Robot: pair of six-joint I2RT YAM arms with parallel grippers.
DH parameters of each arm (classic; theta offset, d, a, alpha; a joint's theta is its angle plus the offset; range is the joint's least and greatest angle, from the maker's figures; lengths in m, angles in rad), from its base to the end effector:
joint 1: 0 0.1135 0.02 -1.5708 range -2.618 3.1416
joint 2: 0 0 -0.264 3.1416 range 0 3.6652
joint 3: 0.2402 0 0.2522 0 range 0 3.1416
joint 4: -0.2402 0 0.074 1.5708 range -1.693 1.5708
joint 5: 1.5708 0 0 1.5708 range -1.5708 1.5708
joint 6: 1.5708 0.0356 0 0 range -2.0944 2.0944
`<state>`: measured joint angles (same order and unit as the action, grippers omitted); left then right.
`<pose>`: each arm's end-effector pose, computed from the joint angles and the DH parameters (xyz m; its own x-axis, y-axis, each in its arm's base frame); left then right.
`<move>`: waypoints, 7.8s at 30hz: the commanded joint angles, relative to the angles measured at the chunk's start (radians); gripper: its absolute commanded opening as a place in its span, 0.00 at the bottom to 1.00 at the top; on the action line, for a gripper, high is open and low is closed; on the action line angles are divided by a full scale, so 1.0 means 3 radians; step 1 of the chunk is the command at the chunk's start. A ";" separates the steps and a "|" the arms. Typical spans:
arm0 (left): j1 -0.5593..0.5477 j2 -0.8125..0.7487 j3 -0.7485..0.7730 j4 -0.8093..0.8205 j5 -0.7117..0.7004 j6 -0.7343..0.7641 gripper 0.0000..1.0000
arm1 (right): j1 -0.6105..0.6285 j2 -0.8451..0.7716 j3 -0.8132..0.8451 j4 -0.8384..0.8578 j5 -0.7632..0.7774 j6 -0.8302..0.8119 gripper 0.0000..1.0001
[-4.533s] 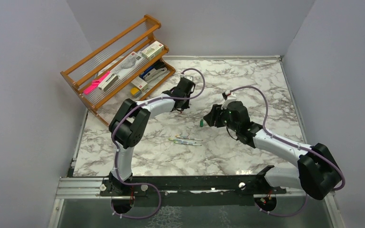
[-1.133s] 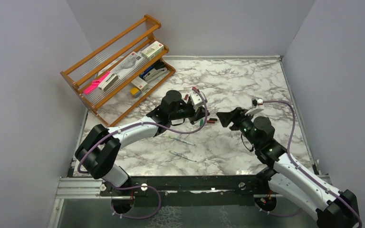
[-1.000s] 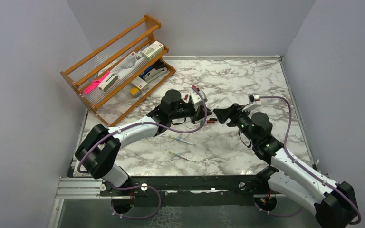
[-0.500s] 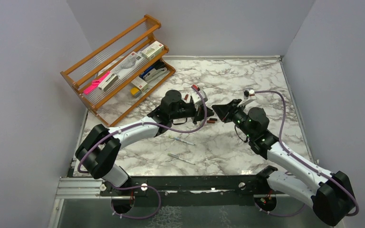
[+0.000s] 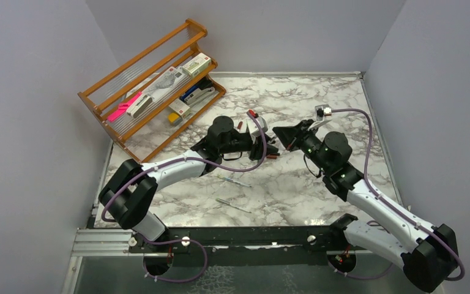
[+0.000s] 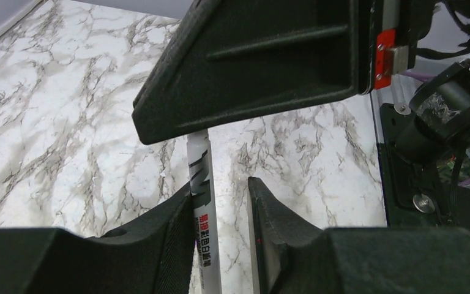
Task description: Insert the pens into the pen caps
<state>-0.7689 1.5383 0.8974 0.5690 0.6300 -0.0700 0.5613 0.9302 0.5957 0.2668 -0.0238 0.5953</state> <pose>0.2342 -0.2558 0.2716 -0.1203 0.0378 -0.9920 0.9781 0.1752 -0.1120 0.1880 0.1192 0.2940 -0.3571 0.4377 -0.8252 -0.4251 0.7105 0.5608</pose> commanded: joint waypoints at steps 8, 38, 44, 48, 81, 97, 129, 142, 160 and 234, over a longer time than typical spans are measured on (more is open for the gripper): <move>-0.0019 0.0154 0.0075 0.0077 0.0287 0.0024 0.00 | -0.0005 -0.0050 0.0102 -0.0069 -0.0120 -0.0072 0.02; 0.0595 0.0018 -0.0500 0.0082 -0.1323 -0.0659 0.00 | -0.0005 0.1972 0.0816 -0.1094 0.0028 -0.0531 0.38; 0.0599 0.0007 -0.0548 0.0082 -0.1328 -0.0611 0.00 | -0.0005 0.2079 0.0853 -0.1198 0.0385 -0.0507 0.39; 0.0599 0.0026 -0.0552 0.0082 -0.1309 -0.0600 0.00 | -0.0005 0.2206 0.0928 -0.1264 0.0552 -0.0548 0.44; 0.0604 0.0142 -0.0587 0.0087 -0.1099 -0.0628 0.00 | -0.0005 0.1999 0.0418 -0.1145 0.0415 -0.0483 0.20; 0.0604 0.0181 -0.0660 0.0128 -0.1053 -0.0667 0.00 | -0.0005 0.1722 0.0540 -0.1241 0.0540 -0.0428 0.43; 0.0604 0.0257 -0.0674 0.0157 -0.1036 -0.0677 0.00 | -0.0005 0.2127 0.0515 -0.1110 0.0480 -0.0117 0.02; 0.0617 0.0273 -0.0670 0.0154 -0.1028 -0.0662 0.00 | -0.0020 0.2318 0.0785 -0.1232 0.0786 -0.0273 0.02; 0.0638 0.0246 -0.0701 0.0153 -0.1017 -0.0666 0.00 | -0.0024 0.2371 0.0975 -0.1219 0.0842 -0.0241 0.42; 0.0665 0.0124 -0.0782 0.0154 -0.1019 -0.0692 0.00 | 0.0227 0.2938 0.1585 -0.2133 0.1710 0.0454 0.42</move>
<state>-0.5751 1.6047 0.6704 0.5919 0.3065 -0.2783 0.6285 1.7847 1.0306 -0.3046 0.4164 0.7029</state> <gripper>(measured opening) 0.097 0.439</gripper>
